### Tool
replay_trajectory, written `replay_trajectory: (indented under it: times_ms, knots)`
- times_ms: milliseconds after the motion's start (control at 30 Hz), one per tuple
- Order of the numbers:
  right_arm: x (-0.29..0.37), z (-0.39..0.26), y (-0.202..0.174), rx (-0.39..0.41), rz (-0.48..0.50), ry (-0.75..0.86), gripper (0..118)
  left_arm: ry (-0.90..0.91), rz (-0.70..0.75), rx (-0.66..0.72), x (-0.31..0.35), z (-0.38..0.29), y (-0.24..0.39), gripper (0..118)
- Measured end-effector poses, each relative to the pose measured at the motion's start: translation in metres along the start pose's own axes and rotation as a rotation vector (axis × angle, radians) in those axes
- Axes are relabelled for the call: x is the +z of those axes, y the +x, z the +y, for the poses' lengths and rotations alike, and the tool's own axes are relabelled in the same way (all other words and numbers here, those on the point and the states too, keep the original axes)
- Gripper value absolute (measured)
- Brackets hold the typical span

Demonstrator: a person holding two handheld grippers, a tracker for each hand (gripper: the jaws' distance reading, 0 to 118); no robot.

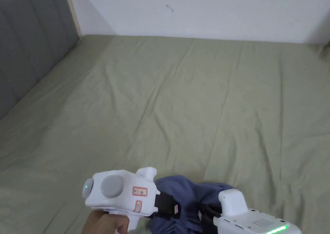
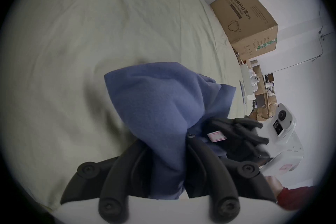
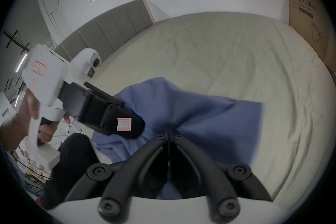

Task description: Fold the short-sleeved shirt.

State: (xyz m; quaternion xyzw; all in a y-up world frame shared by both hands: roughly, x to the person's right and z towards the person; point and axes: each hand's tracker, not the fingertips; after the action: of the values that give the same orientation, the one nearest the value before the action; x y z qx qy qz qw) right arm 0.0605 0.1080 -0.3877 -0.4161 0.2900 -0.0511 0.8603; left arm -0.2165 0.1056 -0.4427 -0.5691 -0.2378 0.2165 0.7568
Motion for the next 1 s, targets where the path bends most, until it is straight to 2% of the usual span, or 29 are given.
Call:
replay_trajectory:
  times_ms: [133,200,333,467,567,667,867,900,933,1000]
  knots:
    - [0.016,0.007,-0.011,-0.001,0.03,0.035,1,0.014,0.012,-0.004,0.052,0.01,-0.05,21]
    - [0.021,0.011,-0.018,0.021,0.033,0.04,1,0.032,0.067,-0.014,0.088,0.018,-0.085,21]
    - [0.022,0.022,-0.034,0.004,0.065,0.05,1,0.086,0.188,0.058,0.169,0.034,-0.179,21]
    - [0.014,0.033,-0.05,0.019,0.087,0.049,1,0.112,0.293,0.103,0.244,0.04,-0.259,21]
    - [0.005,0.038,-0.059,0.025,0.093,0.043,1,0.103,0.378,0.111,0.277,0.038,-0.301,21]
    - [0.0,0.045,-0.064,0.015,0.113,0.043,1,0.113,0.389,0.14,0.3,0.036,-0.333,21]
    - [0.006,0.042,-0.064,0.034,0.109,0.029,1,0.105,0.441,0.152,0.319,0.03,-0.361,22]
    - [0.009,0.041,-0.064,0.031,0.11,0.033,1,0.106,0.436,0.161,0.32,0.029,-0.365,24]
    - [0.009,0.042,-0.065,0.029,0.121,0.037,1,0.102,0.444,0.182,0.319,0.029,-0.366,33]
    - [0.013,0.042,-0.067,0.037,0.113,0.044,1,0.088,0.542,0.177,0.321,0.026,-0.362,60]
